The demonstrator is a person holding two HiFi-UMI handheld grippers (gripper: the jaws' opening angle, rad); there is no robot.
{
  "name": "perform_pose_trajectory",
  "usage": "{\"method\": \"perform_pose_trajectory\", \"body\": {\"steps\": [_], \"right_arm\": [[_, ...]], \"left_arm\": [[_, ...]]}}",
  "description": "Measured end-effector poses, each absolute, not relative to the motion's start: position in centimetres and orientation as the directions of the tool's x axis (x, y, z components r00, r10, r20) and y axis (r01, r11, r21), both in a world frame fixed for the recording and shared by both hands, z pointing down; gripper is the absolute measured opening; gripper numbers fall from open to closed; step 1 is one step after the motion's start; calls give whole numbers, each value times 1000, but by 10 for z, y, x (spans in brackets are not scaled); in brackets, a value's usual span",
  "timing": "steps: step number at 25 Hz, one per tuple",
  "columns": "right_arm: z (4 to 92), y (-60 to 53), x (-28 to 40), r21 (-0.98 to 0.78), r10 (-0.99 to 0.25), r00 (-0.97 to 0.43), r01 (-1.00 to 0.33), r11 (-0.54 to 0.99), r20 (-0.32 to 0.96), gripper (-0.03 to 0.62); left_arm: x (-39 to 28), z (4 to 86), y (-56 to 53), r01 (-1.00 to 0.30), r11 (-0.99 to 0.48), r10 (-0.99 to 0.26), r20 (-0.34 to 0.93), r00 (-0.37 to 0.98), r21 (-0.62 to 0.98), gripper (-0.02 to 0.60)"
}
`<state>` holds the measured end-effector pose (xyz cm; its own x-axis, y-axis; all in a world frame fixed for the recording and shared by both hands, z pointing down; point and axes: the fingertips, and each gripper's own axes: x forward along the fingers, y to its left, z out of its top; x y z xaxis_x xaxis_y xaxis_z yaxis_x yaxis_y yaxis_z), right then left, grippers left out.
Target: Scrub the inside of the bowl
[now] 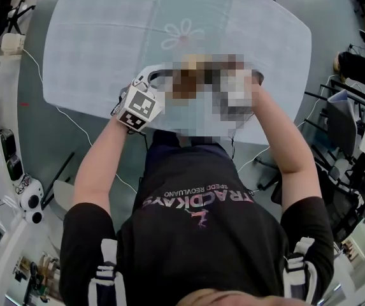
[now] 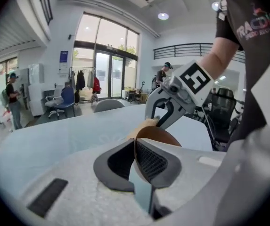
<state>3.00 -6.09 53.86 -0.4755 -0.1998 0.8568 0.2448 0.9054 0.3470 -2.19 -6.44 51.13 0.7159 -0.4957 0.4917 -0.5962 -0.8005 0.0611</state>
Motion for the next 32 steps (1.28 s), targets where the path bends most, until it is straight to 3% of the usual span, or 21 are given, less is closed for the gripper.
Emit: {"method": "perform_pose_trajectory", "body": {"steps": [8,17,26,32], "right_arm": [[541,-75,45,316,-268,-455,32,948,849,32],[550,-53,37,210,-234,-479,-104,972,846,32],[548,-21,-11,158,-195,-553,-114,981,810,32],[545,-25,-18,98,-228,-575,-247,964,786,32]], "left_arm": [[-47,513,-91,-826,-473,-694,449,563,305,26],[-80,518,-105,-862,-114,-817,446,365,495,26],[-74,512,-107,-844,-75,-834,430,345,531,26],[-77,513,-104,-845,-51,-840,435,324,532,26]]}}
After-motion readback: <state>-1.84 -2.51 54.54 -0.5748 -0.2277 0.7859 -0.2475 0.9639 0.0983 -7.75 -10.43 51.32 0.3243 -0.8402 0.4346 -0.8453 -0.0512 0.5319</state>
